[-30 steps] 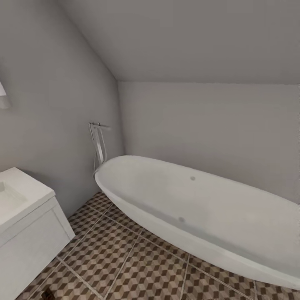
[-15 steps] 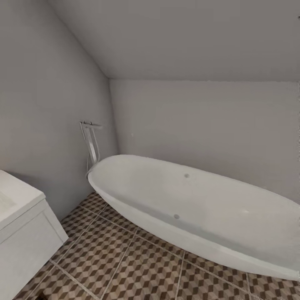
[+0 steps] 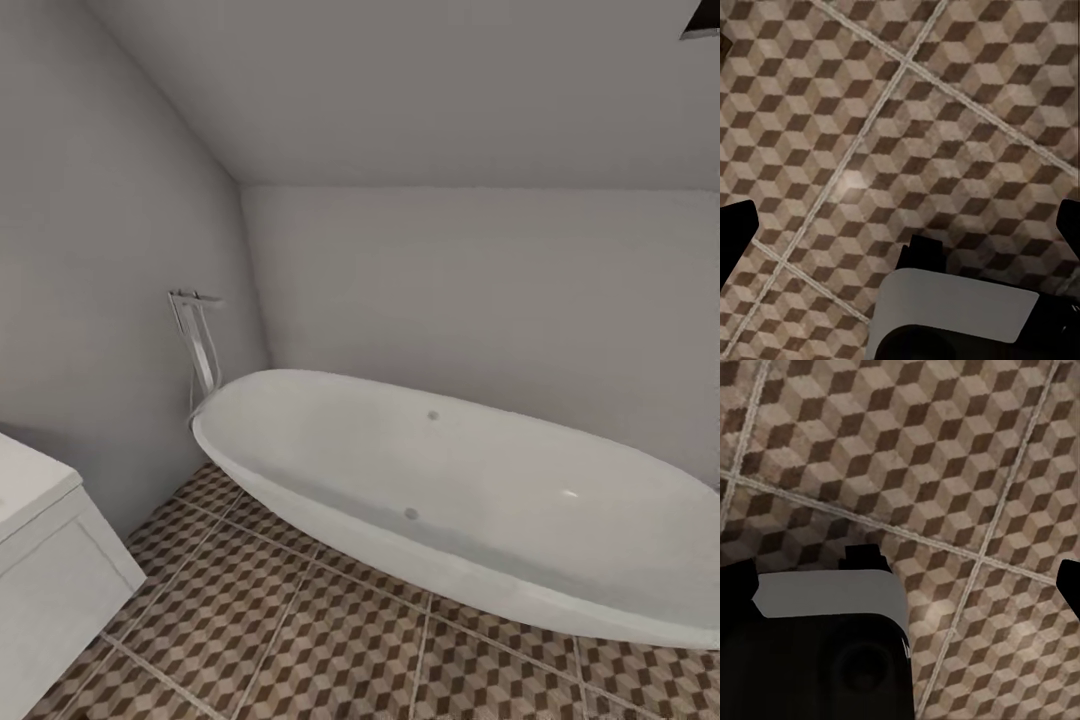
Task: Take the four mousetraps from the cabinet in the bathroom and place them on the bathroom floor. Make sure all four end up on the same floor surface, and ensure that at least two of them are either under or directly next to the same bathroom sink.
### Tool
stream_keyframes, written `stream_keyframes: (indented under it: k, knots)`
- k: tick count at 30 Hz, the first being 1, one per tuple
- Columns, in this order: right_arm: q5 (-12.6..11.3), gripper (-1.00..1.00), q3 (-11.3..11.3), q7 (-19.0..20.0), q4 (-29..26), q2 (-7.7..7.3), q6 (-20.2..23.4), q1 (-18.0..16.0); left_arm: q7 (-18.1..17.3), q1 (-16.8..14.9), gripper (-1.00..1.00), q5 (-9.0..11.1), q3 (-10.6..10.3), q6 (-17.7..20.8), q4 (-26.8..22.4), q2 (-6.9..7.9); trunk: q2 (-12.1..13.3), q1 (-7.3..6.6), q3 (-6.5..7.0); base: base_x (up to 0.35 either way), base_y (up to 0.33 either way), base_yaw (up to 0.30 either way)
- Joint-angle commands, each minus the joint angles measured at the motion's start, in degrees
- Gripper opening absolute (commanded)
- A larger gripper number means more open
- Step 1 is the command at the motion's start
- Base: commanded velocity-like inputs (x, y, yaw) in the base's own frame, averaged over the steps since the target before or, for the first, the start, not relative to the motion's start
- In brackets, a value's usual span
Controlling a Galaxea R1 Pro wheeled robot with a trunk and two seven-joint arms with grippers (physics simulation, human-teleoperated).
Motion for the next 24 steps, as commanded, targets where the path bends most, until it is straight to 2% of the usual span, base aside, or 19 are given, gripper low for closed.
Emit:
stream_keyframes:
  k: [1, 24]
  knots:
    - [-0.5, 1.00, 0.5, 0.0, 0.2, 0.06, -0.4, -0.1, 0.5, 0.0, 1.00, 0.5, -0.5, -0.2, -0.3, 0.08, 0.0, 0.00, -0.08, 0.000, 0.000, -0.170]
    - [-0.5, 1.00, 0.5, 0.0, 0.3, 0.06, -0.4, -0.1, 0.5, 0.0, 1.00, 0.5, -0.5, -0.2, -0.3, 0.08, 0.0, 0.00, -0.16, 0.000, 0.000, -0.237]
